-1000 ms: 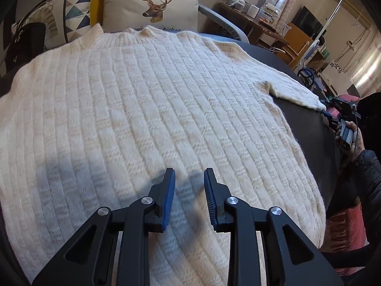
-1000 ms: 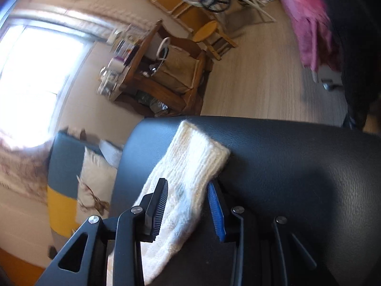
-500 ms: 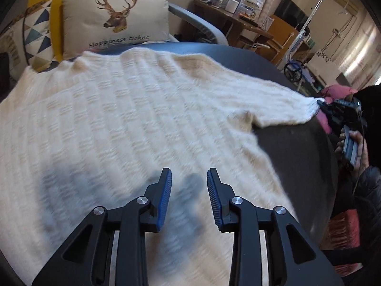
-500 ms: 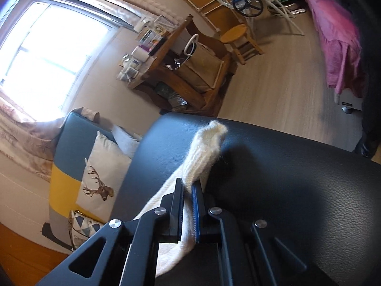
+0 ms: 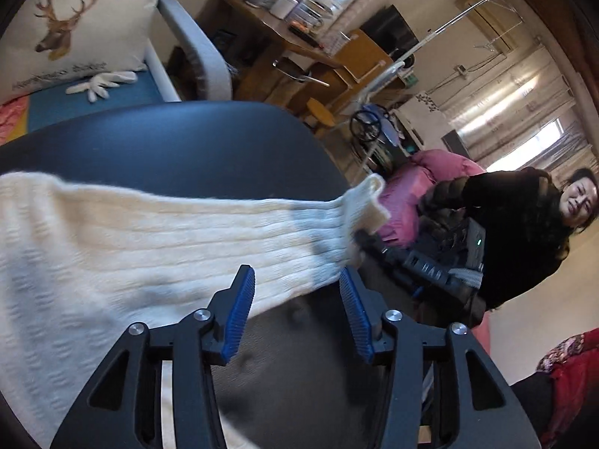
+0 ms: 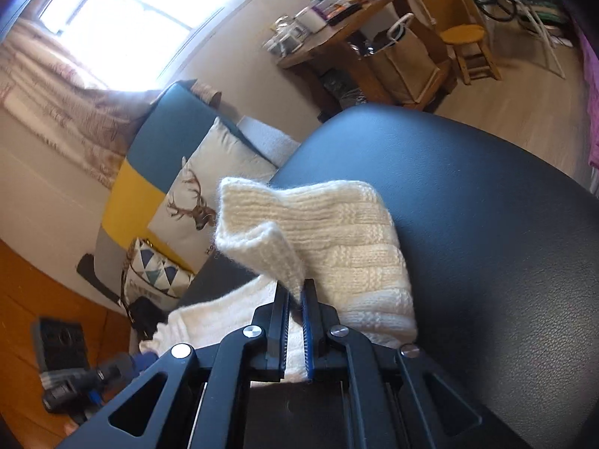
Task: Fold clothes
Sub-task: 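Close the left gripper on the cuff while the right gripper holds it up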
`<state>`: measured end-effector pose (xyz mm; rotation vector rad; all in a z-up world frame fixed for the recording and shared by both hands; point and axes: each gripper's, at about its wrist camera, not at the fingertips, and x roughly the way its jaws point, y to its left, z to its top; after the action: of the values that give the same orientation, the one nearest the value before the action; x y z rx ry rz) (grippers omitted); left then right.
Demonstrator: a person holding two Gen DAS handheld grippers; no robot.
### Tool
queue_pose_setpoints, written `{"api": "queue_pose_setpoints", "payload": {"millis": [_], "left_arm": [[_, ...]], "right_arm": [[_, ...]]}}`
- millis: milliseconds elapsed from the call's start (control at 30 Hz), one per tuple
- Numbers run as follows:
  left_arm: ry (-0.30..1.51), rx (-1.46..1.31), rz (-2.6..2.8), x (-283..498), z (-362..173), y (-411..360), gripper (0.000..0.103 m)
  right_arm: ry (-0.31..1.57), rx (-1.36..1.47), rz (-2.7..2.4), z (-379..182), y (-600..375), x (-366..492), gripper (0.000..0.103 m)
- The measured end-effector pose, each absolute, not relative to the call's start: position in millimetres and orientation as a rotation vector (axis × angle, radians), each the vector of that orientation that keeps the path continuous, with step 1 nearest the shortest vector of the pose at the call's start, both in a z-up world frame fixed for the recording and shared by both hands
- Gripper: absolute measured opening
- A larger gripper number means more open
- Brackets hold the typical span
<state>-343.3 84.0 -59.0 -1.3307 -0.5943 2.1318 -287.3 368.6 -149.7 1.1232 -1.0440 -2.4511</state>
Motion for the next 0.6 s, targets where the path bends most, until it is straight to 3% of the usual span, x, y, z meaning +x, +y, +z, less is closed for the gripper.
{"api": "queue_pose_setpoints", "payload": {"millis": [333,600], "left_arm": [[-0.638,-1.436,2.019,-374,-79,133,0.057],[-0.712,-1.504,1.974,-381,-93,131,0.059]], "right_arm": [[-0.887,1.142,-2.366,-151,333,-275,0.005],[-0.558,1.182,-2.435,-138,293,-265,0.005]]}}
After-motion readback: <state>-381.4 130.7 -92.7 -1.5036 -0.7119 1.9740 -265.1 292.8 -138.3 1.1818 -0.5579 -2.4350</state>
